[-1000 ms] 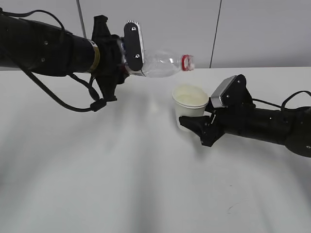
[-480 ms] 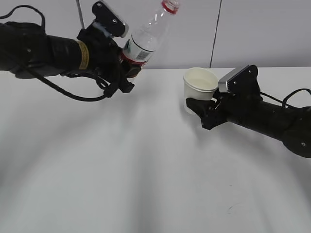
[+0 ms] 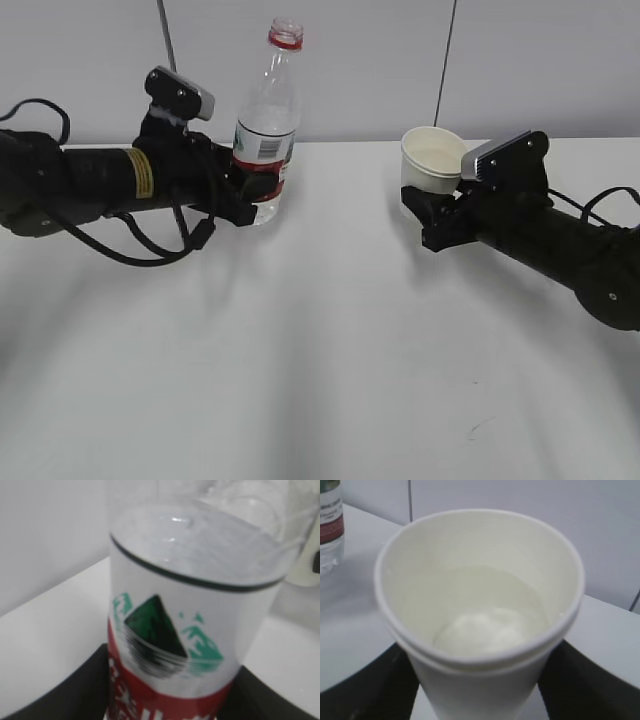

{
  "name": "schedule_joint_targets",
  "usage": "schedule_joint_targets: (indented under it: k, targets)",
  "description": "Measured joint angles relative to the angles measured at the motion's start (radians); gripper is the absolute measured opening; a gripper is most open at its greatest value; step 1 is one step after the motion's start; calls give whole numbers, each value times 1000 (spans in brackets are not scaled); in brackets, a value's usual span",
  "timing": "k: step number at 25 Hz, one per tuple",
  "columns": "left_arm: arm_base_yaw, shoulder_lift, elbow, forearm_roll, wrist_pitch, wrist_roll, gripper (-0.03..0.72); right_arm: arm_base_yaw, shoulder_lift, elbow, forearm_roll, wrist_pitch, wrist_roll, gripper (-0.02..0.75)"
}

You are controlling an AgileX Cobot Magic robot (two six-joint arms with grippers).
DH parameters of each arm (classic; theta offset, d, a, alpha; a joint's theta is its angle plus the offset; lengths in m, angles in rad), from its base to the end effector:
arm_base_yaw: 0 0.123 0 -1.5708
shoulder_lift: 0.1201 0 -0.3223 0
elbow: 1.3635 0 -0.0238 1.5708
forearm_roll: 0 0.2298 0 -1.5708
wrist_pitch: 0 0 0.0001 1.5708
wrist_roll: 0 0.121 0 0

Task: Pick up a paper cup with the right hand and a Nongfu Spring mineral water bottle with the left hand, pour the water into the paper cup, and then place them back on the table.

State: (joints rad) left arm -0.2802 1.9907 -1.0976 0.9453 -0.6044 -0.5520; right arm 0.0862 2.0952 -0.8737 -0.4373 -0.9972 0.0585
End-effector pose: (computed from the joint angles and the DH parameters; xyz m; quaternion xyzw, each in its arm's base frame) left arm 0.4074 -0.1752 0.2061 0.3562 0.7448 -0.1942 0.5298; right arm 0.4183 0.0793 0.1618 -0.2186 0.7330 0.1062 0.6354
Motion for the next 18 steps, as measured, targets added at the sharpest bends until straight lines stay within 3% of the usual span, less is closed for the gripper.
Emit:
schedule_joint_targets:
  k: [18]
  targets:
    - [3, 261, 1, -64, -443, 41, 368, 0, 146, -41, 27, -50, -46, 508]
